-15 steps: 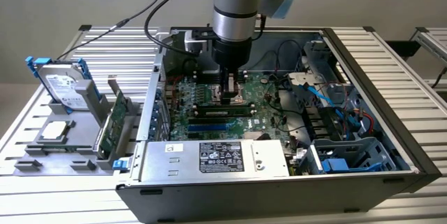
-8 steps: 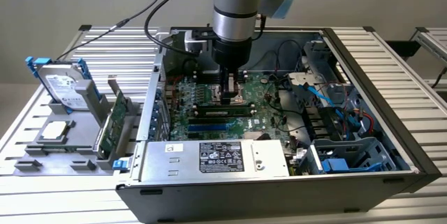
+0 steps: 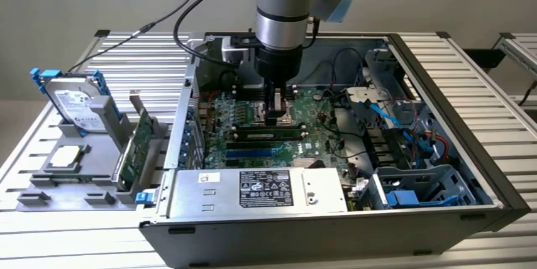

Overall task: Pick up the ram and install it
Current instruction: 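Press down the ram until it locks into place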

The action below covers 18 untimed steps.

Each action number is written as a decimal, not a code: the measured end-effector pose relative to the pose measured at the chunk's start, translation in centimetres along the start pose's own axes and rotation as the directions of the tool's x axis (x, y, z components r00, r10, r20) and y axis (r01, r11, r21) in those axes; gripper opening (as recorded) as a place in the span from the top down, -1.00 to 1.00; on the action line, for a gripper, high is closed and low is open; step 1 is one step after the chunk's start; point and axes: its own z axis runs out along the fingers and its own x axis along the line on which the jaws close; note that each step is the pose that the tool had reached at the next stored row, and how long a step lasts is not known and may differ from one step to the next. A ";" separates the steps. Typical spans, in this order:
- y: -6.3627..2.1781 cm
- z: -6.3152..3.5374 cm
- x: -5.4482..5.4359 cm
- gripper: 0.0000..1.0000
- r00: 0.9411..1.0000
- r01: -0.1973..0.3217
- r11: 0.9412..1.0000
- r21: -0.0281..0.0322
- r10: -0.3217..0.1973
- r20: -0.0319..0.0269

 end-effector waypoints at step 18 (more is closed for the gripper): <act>-0.01 0.20 0.0 0.79 0.966 -0.258 0.966 -0.017 0.258 0.008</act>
